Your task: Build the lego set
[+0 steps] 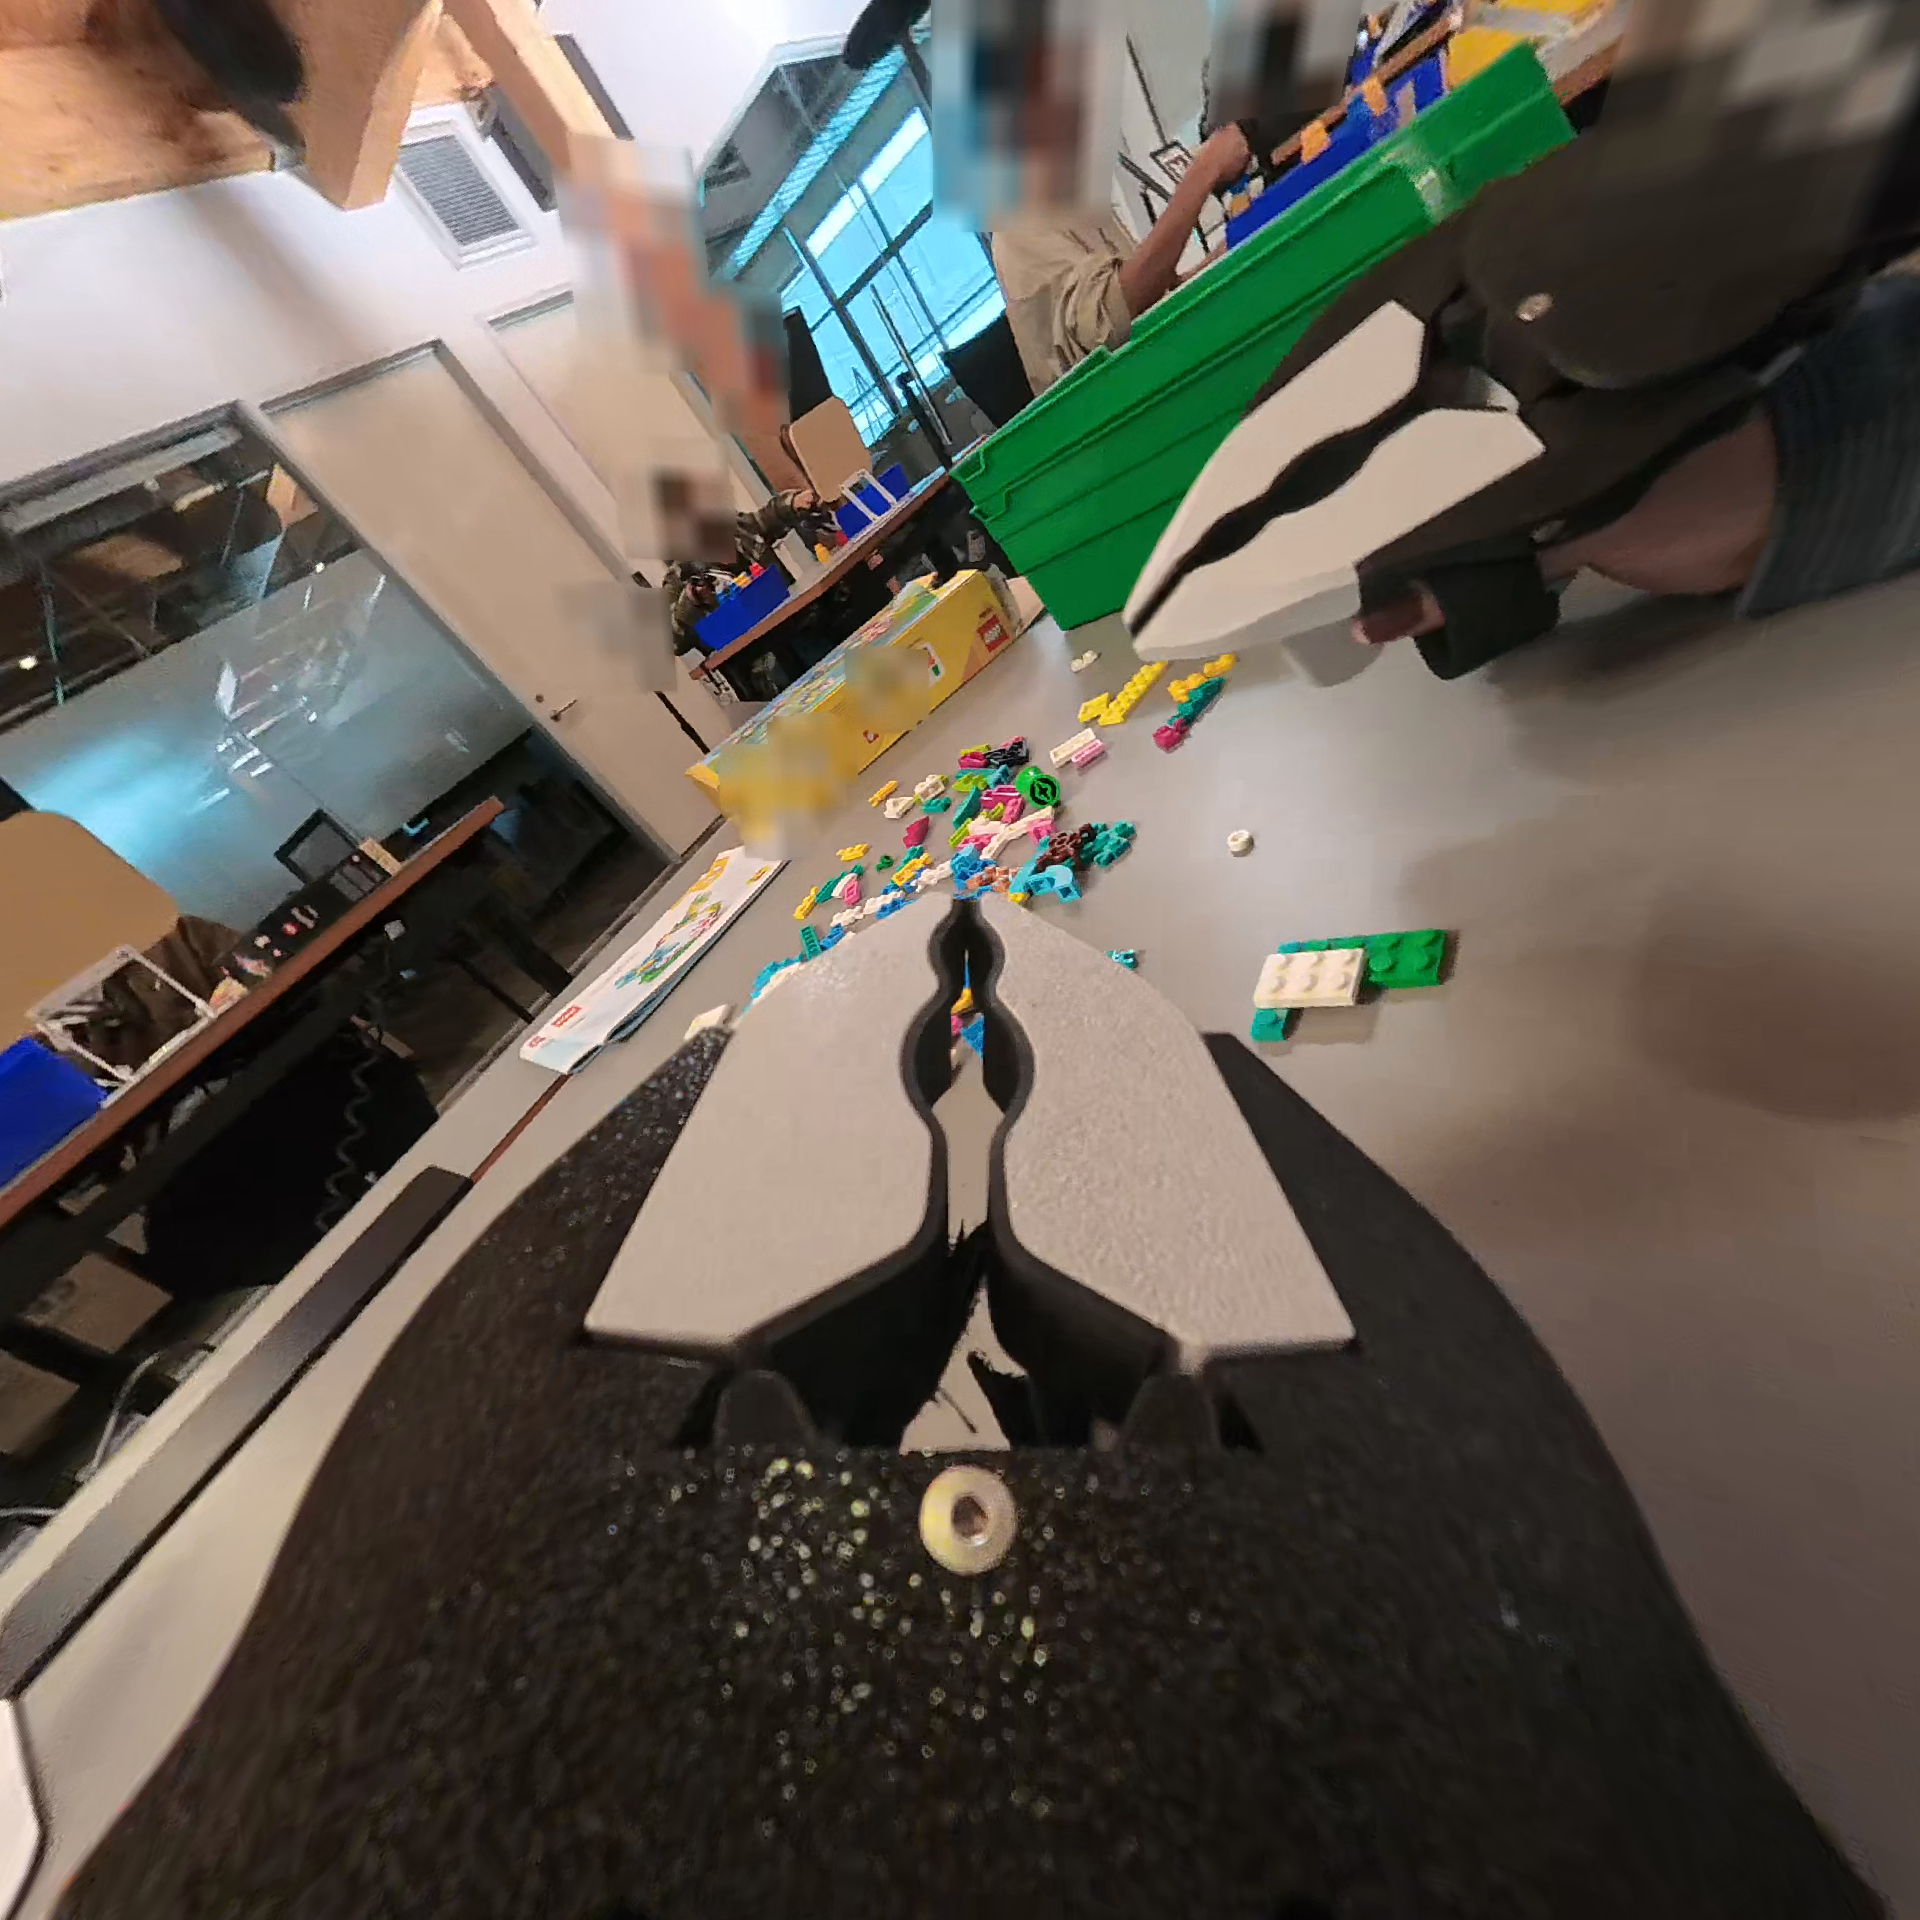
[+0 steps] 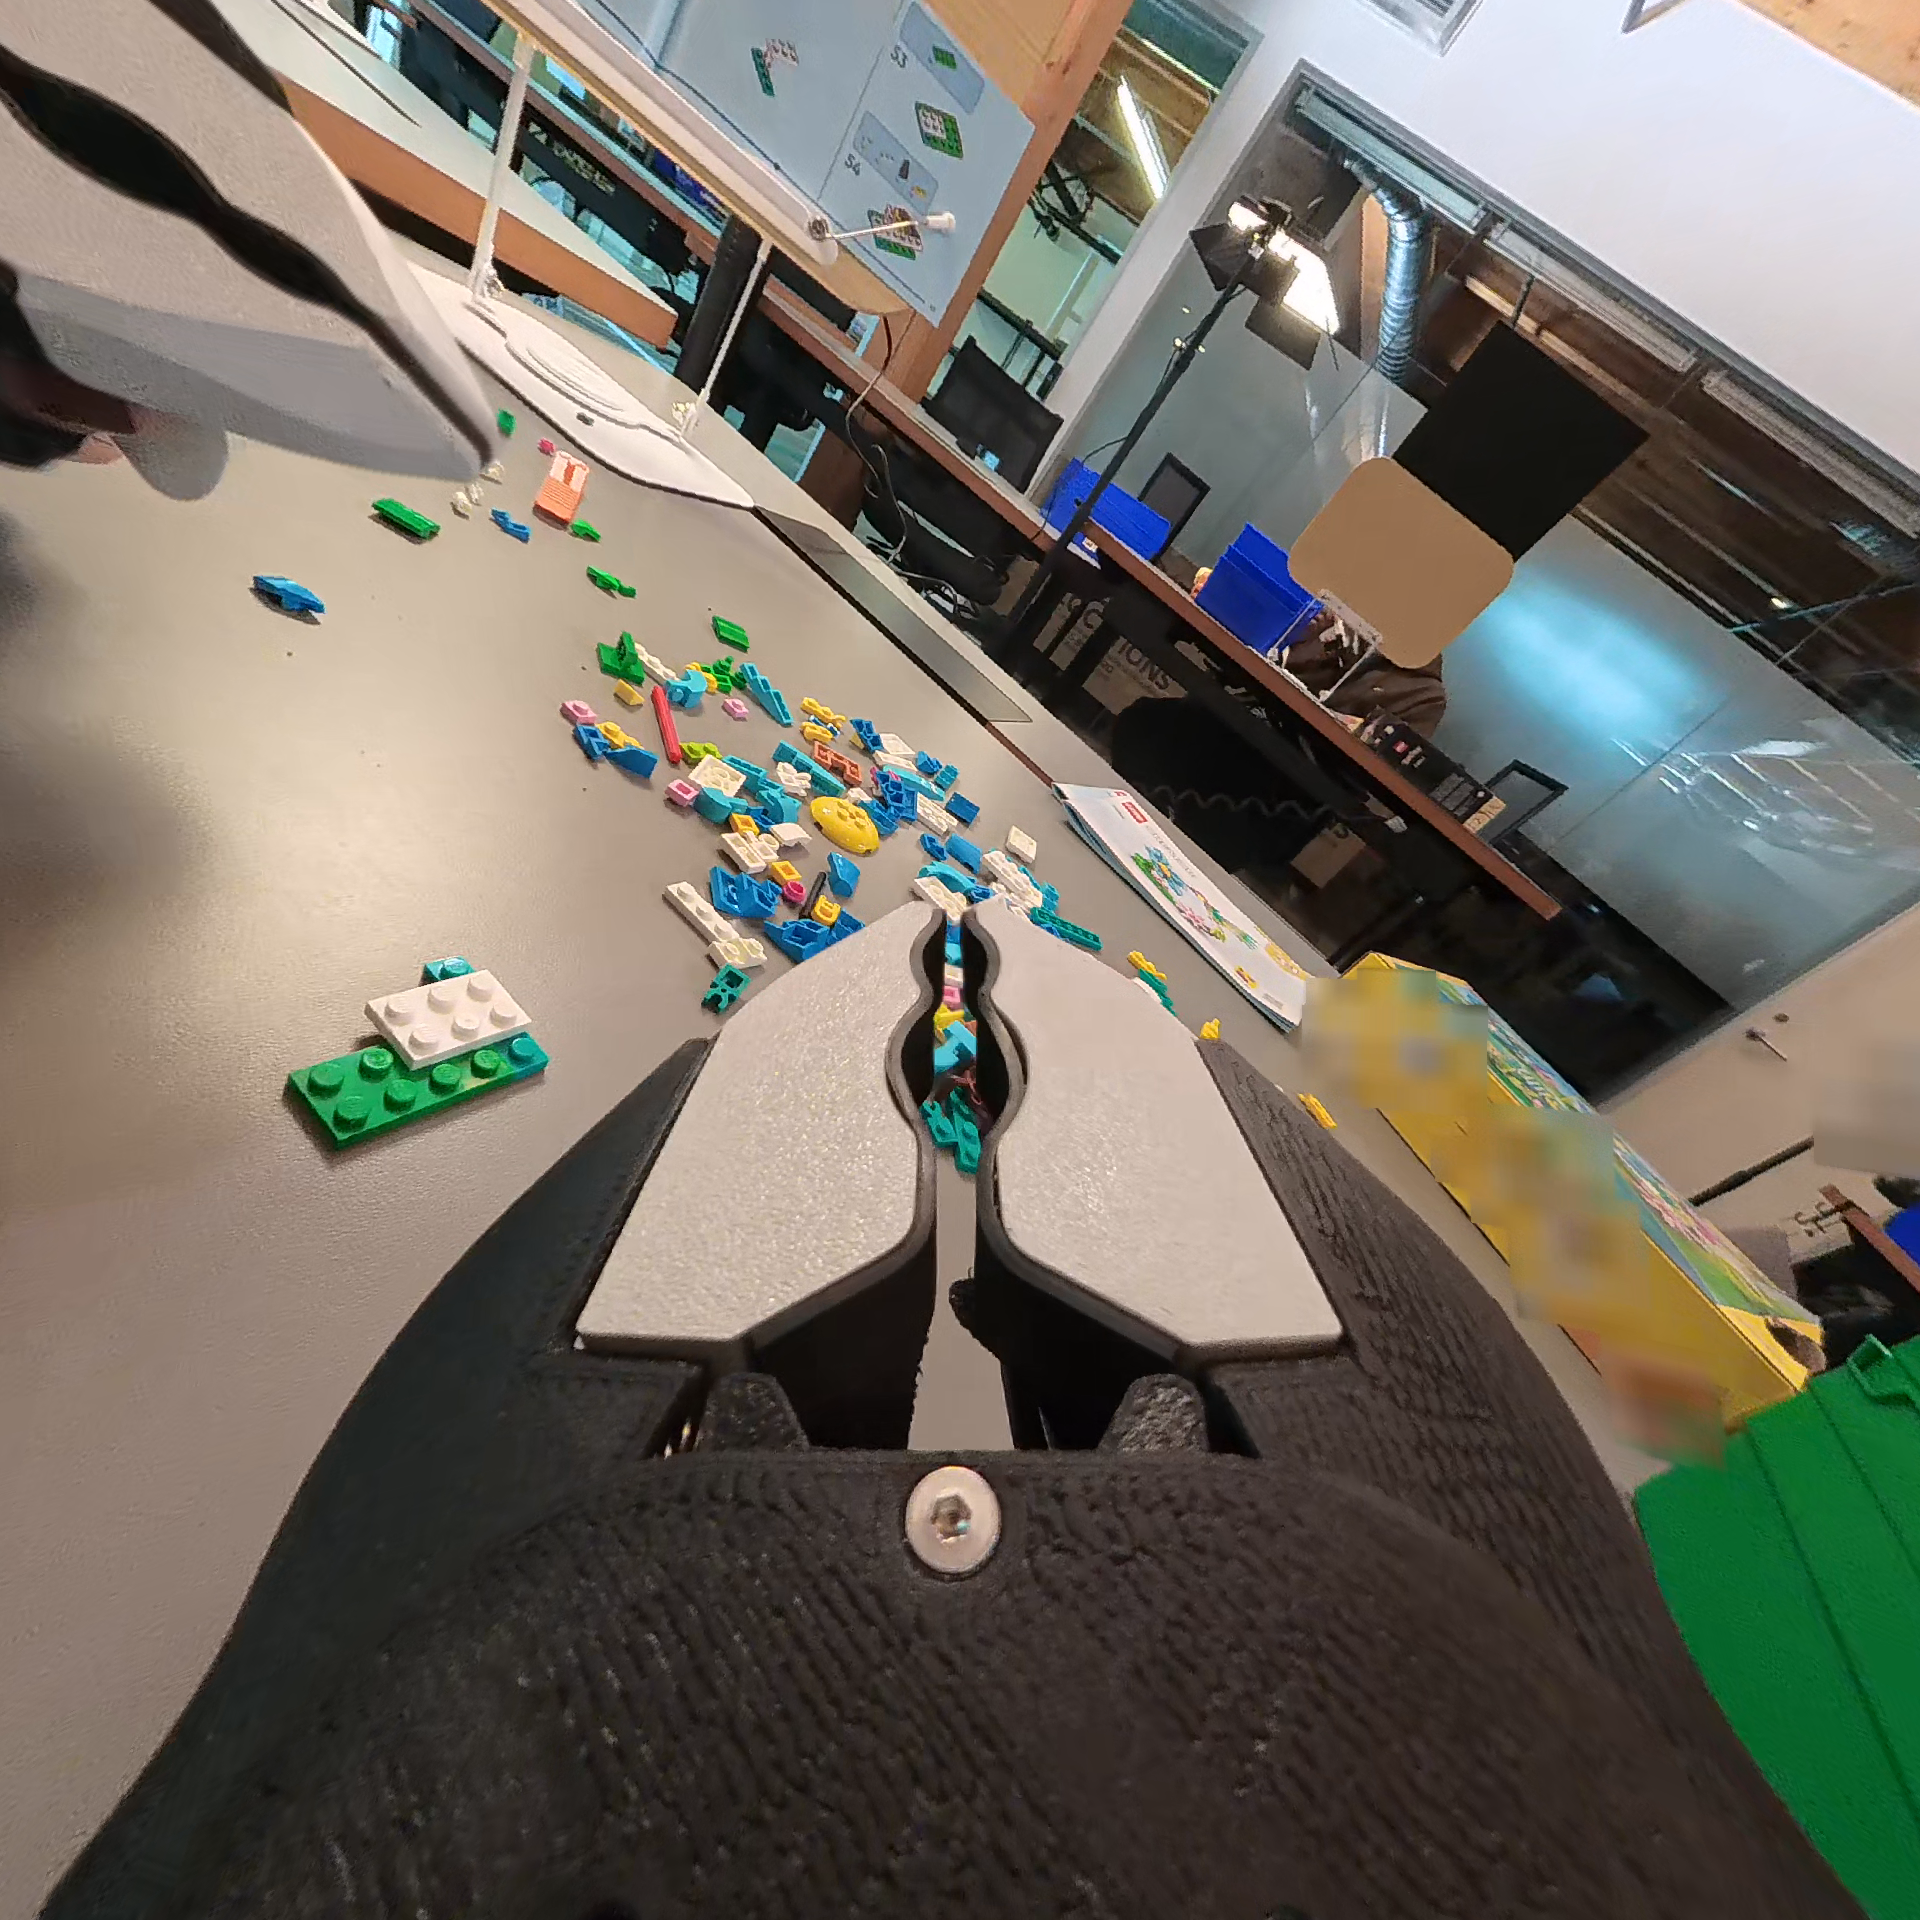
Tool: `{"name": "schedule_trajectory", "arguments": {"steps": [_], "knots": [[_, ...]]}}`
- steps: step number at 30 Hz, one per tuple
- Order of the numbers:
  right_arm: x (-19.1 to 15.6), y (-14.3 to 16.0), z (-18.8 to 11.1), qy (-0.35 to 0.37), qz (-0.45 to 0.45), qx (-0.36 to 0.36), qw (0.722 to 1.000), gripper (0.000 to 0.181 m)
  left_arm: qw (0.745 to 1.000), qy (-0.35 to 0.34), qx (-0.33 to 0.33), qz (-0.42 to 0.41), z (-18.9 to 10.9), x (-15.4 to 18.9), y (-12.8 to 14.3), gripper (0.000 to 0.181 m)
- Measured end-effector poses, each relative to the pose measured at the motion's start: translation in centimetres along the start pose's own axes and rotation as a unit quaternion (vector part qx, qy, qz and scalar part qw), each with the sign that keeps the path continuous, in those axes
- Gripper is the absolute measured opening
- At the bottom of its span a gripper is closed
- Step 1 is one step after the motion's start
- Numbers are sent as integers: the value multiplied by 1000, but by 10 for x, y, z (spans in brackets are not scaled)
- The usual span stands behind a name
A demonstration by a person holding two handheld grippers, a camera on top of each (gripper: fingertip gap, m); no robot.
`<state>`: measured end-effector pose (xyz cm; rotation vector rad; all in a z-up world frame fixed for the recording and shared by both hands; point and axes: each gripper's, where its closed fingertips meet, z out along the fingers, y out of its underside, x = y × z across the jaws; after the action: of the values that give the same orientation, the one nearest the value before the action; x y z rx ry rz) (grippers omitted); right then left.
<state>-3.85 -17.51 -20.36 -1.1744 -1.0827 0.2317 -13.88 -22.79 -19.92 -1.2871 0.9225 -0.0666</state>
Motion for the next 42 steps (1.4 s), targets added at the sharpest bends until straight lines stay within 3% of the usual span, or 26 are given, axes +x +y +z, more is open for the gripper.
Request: {"name": "schedule_trajectory", "arguments": {"steps": [15, 19, 42], "knots": [[-15, -5, 3, -36, -26, 14, 999, 0, 991, 17, -26, 129, -5, 18, 3, 0], [-16, -5, 3, -38, -32, 15, 999, 0, 994, 56, -30, 87, -4, 29, 3, 0], [-21, -2, 4, -43, -56, 10, 997, 0, 992, 59, -37, 108, -5, 32, 7, 0]]}}
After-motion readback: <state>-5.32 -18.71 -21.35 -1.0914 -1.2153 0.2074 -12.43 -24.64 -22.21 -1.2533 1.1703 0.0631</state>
